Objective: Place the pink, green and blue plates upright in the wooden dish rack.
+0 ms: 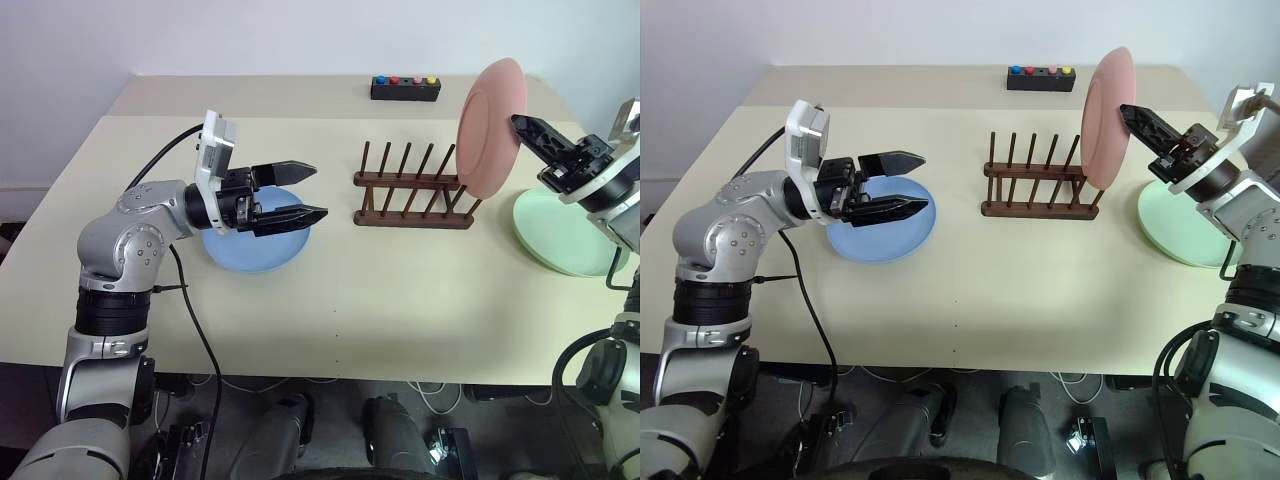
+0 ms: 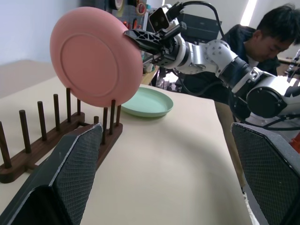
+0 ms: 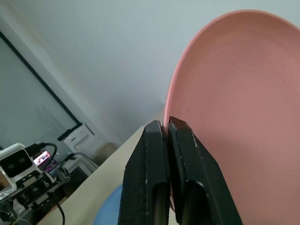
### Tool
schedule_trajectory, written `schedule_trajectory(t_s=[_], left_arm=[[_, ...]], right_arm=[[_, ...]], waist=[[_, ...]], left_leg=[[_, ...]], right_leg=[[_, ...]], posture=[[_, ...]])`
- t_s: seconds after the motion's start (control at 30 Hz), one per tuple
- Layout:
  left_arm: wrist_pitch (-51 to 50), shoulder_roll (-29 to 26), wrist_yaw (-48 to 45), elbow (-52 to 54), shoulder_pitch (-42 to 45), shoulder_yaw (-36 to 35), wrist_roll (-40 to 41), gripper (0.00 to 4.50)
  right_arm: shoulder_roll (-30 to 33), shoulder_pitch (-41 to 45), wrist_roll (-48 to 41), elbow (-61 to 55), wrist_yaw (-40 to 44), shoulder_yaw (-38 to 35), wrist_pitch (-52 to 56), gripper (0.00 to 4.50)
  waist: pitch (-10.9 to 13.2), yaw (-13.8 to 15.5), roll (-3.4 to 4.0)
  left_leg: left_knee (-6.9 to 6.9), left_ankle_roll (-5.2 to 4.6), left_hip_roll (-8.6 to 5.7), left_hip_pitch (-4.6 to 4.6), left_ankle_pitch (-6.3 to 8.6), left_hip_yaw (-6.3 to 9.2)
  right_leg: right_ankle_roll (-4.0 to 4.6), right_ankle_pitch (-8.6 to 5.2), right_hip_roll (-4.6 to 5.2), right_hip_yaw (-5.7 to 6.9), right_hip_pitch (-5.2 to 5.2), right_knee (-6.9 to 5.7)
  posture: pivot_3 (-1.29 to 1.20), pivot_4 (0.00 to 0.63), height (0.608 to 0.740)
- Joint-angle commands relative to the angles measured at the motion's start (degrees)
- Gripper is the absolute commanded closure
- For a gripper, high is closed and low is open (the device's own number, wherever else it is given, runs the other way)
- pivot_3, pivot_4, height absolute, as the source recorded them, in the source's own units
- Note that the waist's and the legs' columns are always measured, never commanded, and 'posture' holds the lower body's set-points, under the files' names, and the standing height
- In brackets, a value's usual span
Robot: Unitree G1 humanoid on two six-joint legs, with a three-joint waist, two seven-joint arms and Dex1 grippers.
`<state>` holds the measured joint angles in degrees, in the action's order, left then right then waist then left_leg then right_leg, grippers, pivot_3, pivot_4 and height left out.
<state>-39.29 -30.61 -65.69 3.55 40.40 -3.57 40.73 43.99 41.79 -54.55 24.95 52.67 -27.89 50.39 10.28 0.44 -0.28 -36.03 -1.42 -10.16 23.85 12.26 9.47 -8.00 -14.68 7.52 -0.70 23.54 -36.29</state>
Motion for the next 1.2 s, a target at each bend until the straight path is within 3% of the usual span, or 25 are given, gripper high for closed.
schedule_trajectory(t_s=[0.03, 0.13, 0.43, 0.8, 0.9, 1.0, 1.2], left_arm=[[0.71, 0.11, -0.34, 0.84, 1.59, 0.19, 0.62, 0.00], [0.85, 0.02, -0.55, 0.66, 1.79, 0.54, 0.35, 0.00], [0.82, -0.01, -0.43, 1.24, 1.47, 0.82, 0.36, 0.00], [0.30, -0.06, -0.78, 4.73, -1.22, 1.40, 1.45, 0.00], [1.46, -0.33, -0.88, 4.69, -1.32, 2.08, 0.46, 0.00], [2.05, -0.34, -1.34, 4.02, -1.03, 2.47, 0.18, 0.00], [3.22, 0.94, -2.26, 2.79, -0.11, 4.17, -0.52, 0.00]], right_arm=[[0.53, -1.28, 1.18, -3.03, -1.60, -0.82, -0.68, 4.44], [0.15, -3.13, 1.87, -4.17, -1.73, -0.36, -0.47, 4.44], [-0.22, -3.45, 3.17, -5.37, -3.66, -0.87, -2.38, 0.10], [1.44, -7.81, 11.09, -19.12, -5.98, -2.23, -16.54, 0.04], [7.56, -15.99, 20.15, -23.62, -2.88, 2.33, -21.42, 0.04], [17.34, -30.62, 29.51, -27.46, 1.82, 6.13, -22.91, 0.04], [19.15, -32.68, 36.58, -24.24, -2.31, 10.42, -22.88, 0.04]], waist=[[0.00, 0.02, 0.00], [0.00, 0.06, 0.00], [-0.01, -0.09, 0.01], [-0.01, 0.01, 0.02], [0.00, 0.69, 0.03], [-0.02, 1.32, 0.03], [-0.03, -0.17, 0.21]], left_leg=[[0.00, 0.00, 0.00, 0.00, 0.00, 0.00], [-0.04, 0.00, 0.00, 0.00, 0.00, -0.01], [-0.03, 0.00, 0.00, 0.00, 0.00, -0.01], [-0.02, 0.01, 0.00, 0.00, 0.00, -0.02], [-0.04, 0.00, -0.01, 0.00, 0.00, 0.00], [-0.05, 0.01, -0.03, 0.04, 0.00, -0.01], [-0.12, 0.02, 0.01, -0.12, 0.00, -0.24]], right_leg=[[0.00, 0.00, 0.00, 0.00, 0.00, 0.00], [-0.01, 0.01, 0.00, 0.00, -0.02, 0.00], [0.00, 0.03, 0.00, -0.02, 0.00, -0.01], [-0.01, 0.03, -0.01, -0.02, 0.00, 0.01], [-0.01, 0.03, -0.02, -0.01, -0.01, 0.00], [-0.02, 0.02, -0.15, -0.01, 0.06, 0.02], [0.08, 0.08, -0.14, -0.37, 0.02, 0.01]], posture=[[0.00, 0.150, 0.740], [0.00, 0.150, 0.740], [0.00, 0.150, 0.740], [0.00, 0.150, 0.740], [0.00, 0.150, 0.740], [0.00, 0.150, 0.740], [0.00, 0.150, 0.740]])
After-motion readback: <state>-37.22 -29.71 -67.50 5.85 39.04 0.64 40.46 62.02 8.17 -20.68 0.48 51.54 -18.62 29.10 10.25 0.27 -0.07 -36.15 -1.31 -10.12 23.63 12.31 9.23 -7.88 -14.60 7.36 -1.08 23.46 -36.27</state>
